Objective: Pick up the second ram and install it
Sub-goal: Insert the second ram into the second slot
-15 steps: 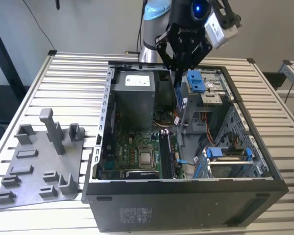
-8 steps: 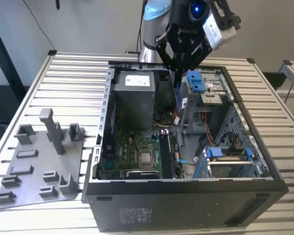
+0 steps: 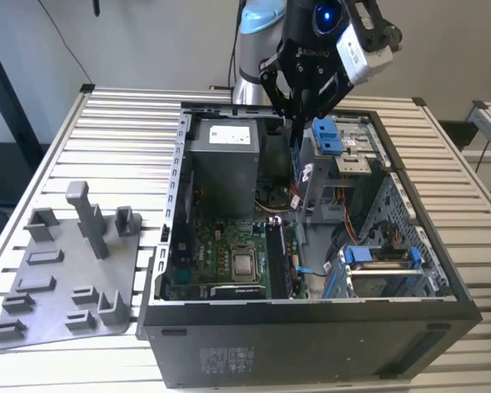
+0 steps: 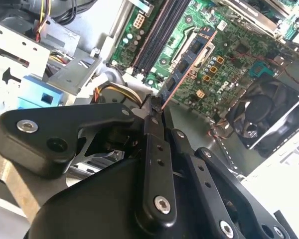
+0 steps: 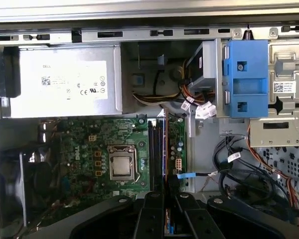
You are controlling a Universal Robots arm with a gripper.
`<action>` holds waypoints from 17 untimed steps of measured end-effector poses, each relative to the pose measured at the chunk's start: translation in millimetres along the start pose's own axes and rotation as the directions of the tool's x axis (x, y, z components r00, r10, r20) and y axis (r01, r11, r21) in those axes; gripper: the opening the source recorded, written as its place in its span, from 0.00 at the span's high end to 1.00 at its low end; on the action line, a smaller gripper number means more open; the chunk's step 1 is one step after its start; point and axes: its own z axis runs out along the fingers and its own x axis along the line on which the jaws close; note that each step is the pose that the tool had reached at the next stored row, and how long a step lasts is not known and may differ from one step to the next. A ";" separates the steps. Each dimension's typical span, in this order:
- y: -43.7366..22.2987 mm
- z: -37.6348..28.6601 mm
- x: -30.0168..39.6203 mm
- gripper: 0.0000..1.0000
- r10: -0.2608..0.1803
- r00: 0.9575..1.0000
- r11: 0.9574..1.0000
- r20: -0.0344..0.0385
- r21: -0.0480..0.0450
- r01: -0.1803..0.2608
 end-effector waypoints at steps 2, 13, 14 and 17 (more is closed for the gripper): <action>0.1 0.4 0.0 0.86 0.000 1.000 1.000 0.000 0.002 0.000; 1.4 15.5 0.1 0.86 0.000 1.000 0.999 0.002 0.038 0.000; 1.4 17.0 0.1 0.86 0.000 1.000 0.999 0.002 0.039 0.000; 1.3 20.5 0.2 0.86 0.000 1.000 0.999 0.002 0.042 0.000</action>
